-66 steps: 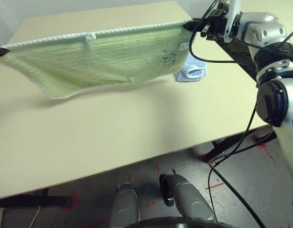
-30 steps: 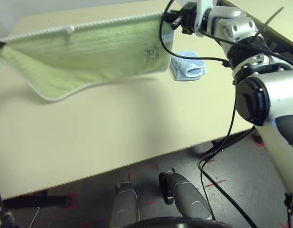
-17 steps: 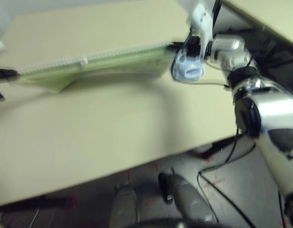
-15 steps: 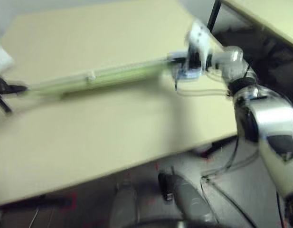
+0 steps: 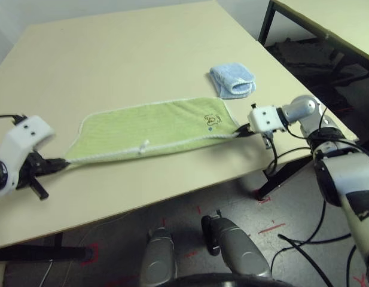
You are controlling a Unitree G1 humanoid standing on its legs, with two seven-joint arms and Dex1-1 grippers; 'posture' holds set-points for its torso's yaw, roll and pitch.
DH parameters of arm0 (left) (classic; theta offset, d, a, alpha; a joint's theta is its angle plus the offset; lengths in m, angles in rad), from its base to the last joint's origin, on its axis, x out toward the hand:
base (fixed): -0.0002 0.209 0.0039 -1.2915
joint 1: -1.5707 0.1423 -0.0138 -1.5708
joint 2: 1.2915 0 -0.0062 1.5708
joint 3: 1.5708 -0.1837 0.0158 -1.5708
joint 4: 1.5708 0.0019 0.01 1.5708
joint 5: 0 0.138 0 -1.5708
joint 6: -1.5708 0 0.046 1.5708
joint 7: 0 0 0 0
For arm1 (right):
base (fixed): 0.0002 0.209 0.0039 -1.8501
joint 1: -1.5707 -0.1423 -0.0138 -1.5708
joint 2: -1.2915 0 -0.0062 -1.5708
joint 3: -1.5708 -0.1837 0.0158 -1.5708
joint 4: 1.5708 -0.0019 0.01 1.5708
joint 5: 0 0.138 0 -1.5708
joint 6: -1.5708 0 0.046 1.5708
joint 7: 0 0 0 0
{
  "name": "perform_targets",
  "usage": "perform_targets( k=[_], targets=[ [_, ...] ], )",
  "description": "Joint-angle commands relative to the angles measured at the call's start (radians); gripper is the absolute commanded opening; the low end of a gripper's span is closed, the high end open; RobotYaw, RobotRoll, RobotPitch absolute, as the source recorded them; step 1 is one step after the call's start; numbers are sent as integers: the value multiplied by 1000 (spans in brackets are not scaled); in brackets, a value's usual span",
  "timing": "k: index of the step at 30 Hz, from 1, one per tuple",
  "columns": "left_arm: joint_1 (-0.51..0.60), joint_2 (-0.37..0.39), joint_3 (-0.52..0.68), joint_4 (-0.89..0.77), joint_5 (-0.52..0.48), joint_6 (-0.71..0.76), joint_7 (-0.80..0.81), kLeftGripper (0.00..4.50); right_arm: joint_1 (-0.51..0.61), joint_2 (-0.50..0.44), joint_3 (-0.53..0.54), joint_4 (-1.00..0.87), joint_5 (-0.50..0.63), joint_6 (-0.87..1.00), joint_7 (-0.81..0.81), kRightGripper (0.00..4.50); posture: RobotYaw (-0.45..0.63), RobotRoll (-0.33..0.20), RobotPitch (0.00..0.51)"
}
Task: Fold the towel and set it aside.
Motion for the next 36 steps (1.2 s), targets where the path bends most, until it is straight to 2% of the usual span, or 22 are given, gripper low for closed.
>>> perform_targets(
  k=[1, 8, 14, 18, 24, 33, 36],
  targets=[
    [83, -25, 59, -77, 1, 17, -19, 19, 18, -20, 13, -14, 72, -14, 44, 0, -43, 0, 211],
    [270, -97, 165, -228, -29, 79, -66, 19, 35, -42, 74, -32, 200, 11, 44, 0, -26, 0, 204],
    [353, -115, 258, -276, -94, 151, -135, 19, 67, -85, 232, -113, 392, 66, 44, 0, -18, 0, 199],
    [332, -89, 289, -215, -82, 115, -142, 19, 80, -130, 358, -197, 554, 150, 44, 0, -18, 0, 199],
    [270, -53, 267, -127, -50, 35, -124, 19, 85, -160, 437, -216, 642, 215, 44, 0, -28, 0, 192],
    [173, -44, 241, -69, -83, 26, -118, 19, 64, -146, 368, -227, 742, 411, 44, 0, -51, 0, 188],
    [126, -26, 249, -25, -93, 32, -121, 19, 11, -102, 309, -177, 701, 474, 44, 0, -49, 0, 187]
  ],
)
